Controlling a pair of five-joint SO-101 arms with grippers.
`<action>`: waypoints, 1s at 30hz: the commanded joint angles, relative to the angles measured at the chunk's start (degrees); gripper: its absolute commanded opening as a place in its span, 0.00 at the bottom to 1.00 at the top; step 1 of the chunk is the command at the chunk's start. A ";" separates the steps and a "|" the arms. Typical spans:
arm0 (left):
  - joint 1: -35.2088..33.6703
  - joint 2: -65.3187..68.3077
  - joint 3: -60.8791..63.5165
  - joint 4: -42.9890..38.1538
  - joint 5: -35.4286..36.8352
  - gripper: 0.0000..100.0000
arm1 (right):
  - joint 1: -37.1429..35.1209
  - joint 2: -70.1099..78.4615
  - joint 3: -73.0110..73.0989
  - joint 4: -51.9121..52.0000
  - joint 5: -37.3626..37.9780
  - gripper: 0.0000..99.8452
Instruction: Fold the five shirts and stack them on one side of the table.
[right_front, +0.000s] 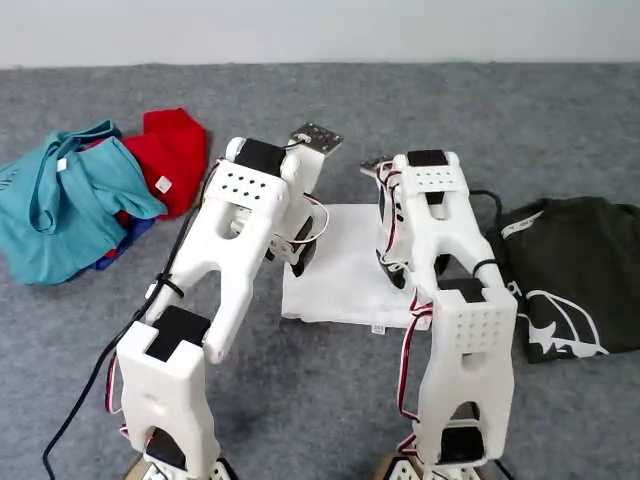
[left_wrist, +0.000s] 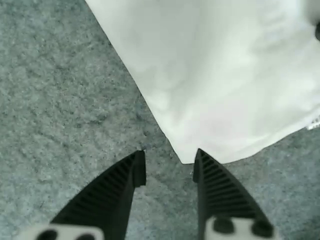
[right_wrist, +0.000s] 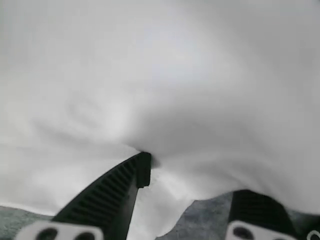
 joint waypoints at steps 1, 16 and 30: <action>0.09 -3.08 -0.66 0.79 -0.70 0.16 | -3.38 3.91 -0.09 -2.33 -0.62 0.26; -0.18 -3.08 -0.57 0.79 -0.70 0.16 | -6.90 4.09 -5.71 0.84 -0.18 0.01; -0.09 -3.08 -0.57 0.79 -0.70 0.16 | 9.80 4.70 -34.11 9.45 -6.51 0.01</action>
